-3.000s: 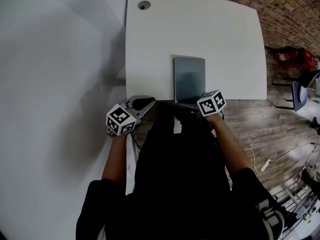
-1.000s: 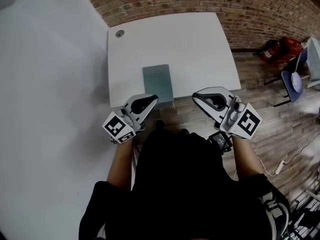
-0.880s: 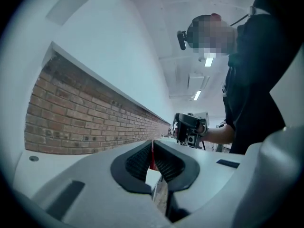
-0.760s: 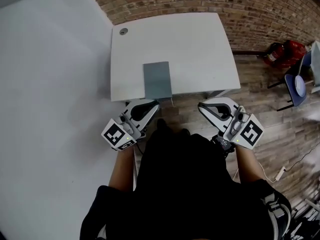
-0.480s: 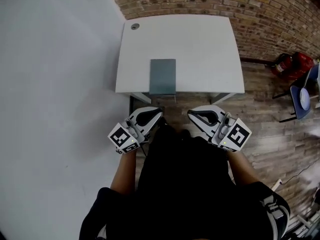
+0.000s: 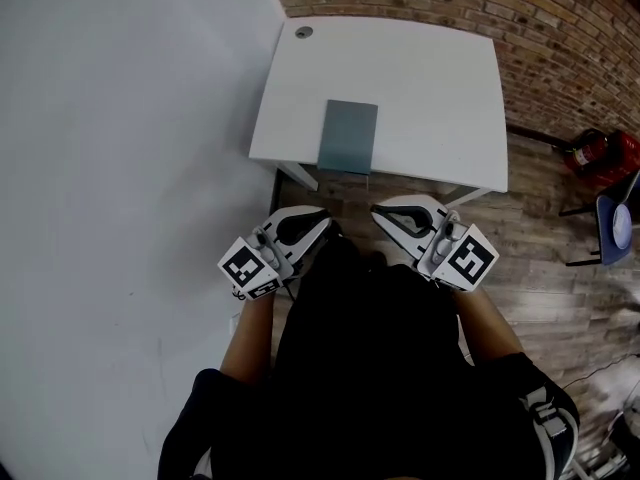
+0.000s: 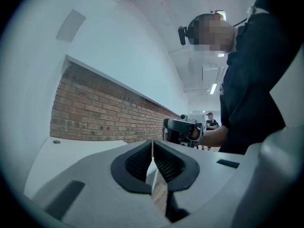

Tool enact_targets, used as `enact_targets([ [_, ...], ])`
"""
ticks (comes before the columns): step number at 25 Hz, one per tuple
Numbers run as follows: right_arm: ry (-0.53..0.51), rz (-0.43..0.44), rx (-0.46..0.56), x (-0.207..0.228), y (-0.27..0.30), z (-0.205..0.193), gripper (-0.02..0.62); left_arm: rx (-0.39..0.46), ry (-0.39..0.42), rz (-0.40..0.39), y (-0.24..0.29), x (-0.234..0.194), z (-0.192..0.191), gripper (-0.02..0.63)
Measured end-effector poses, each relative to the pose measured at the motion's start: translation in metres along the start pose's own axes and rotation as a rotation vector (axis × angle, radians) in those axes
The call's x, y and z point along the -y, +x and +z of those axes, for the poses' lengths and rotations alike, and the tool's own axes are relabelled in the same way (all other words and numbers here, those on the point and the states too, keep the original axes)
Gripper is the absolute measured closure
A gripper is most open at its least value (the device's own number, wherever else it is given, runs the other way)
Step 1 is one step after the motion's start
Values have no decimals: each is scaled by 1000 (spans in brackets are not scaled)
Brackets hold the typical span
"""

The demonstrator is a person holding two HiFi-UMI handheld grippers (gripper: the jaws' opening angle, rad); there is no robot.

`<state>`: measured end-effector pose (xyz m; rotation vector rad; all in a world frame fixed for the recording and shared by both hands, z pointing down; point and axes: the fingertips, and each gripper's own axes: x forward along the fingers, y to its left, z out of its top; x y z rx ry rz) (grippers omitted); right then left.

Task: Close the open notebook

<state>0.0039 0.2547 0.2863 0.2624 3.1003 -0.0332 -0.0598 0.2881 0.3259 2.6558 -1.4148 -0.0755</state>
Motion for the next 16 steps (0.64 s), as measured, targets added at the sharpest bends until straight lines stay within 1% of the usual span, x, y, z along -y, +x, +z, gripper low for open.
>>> enact_targets([
  [4,8,-17,-32,4,3,-5,590,-17,6,-5,-1,2,-3,583],
  [9,34,-18,-47,12,0,-14,589,-19,-14,1,2,-2,-5,583],
  [13,48,-29,-48,10,0,-25,589,-34,-51,3,2,-1,-24,583],
  [16,53,-40,-42,11,-2,-25,589,-43,-61,3,4,-1,-29,583],
])
